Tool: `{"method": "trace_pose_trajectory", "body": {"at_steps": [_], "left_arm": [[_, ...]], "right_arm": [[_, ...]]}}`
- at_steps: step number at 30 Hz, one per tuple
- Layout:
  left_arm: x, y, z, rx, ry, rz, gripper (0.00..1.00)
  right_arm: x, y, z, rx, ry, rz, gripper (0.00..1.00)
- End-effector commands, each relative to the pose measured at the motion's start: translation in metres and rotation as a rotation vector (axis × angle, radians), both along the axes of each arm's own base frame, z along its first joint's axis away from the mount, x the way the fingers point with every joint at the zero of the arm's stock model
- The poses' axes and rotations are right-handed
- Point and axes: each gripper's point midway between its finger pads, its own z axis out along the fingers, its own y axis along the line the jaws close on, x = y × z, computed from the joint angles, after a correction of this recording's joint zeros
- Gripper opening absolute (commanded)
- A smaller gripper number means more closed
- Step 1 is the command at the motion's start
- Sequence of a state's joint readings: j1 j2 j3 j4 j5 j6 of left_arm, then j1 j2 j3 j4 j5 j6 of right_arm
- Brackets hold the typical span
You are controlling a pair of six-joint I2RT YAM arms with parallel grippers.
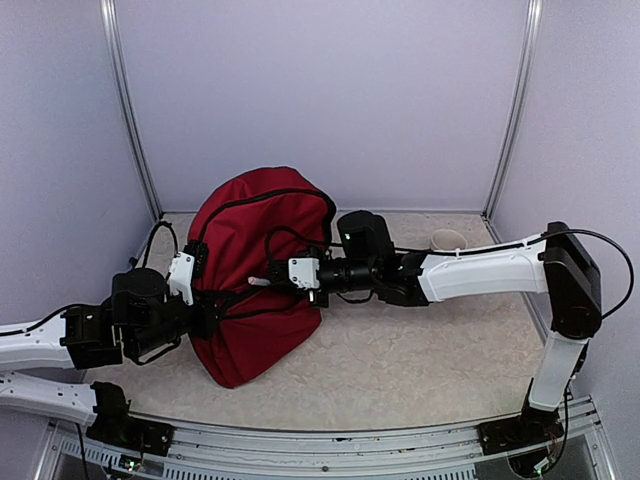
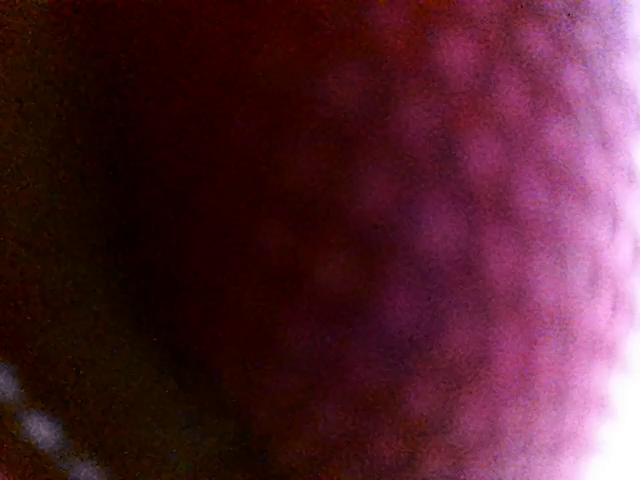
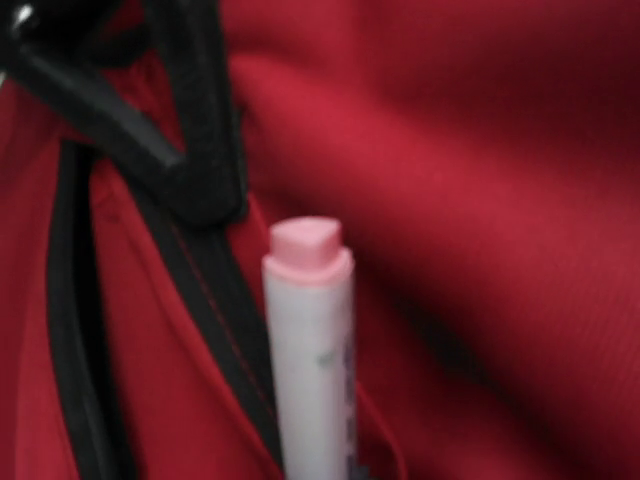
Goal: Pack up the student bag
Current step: Place the pen in the lower front pocket of the bag.
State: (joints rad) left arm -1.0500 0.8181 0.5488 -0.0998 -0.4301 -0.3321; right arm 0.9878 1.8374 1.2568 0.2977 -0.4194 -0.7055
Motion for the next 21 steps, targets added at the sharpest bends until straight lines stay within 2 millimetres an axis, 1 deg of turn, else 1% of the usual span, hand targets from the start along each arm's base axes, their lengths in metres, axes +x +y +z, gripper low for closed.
{"method": "trace_pose_trajectory", "body": {"at_steps": [1, 6, 8, 12, 16, 17, 18, 19, 21], "left_arm": [[0.0, -0.008, 0.033, -0.081, -0.053, -0.026, 0.18], [0.0, -0.01, 0.035, -0.082, -0.056, -0.037, 0.18], [-0.001, -0.011, 0.037, -0.082, -0.059, -0.043, 0.18], [-0.001, -0.01, 0.037, -0.082, -0.059, -0.044, 0.18], [-0.001, -0.011, 0.038, -0.088, -0.057, -0.044, 0.18], [-0.002, -0.011, 0.039, -0.089, -0.058, -0.046, 0.18], [-0.002, -0.011, 0.039, -0.09, -0.058, -0.046, 0.18], [-0.002, -0.011, 0.039, -0.087, -0.058, -0.046, 0.18], [-0.002, -0.011, 0.039, -0.086, -0.058, -0.047, 0.18]], "right_arm": [[0.009, -0.013, -0.008, -0.043, -0.116, -0.014, 0.0], [0.032, -0.03, -0.05, -0.235, -0.167, -0.122, 0.0], [0.041, -0.036, -0.058, -0.283, -0.185, -0.174, 0.0], [0.048, -0.043, -0.055, -0.304, -0.202, -0.223, 0.0], [0.062, -0.051, -0.052, -0.334, -0.256, -0.325, 0.0], [0.065, -0.053, -0.052, -0.345, -0.268, -0.345, 0.05], [0.065, -0.055, -0.051, -0.354, -0.274, -0.353, 0.13], [0.062, -0.055, -0.049, -0.351, -0.276, -0.35, 0.17], [0.056, -0.055, -0.043, -0.344, -0.268, -0.346, 0.22]]}}
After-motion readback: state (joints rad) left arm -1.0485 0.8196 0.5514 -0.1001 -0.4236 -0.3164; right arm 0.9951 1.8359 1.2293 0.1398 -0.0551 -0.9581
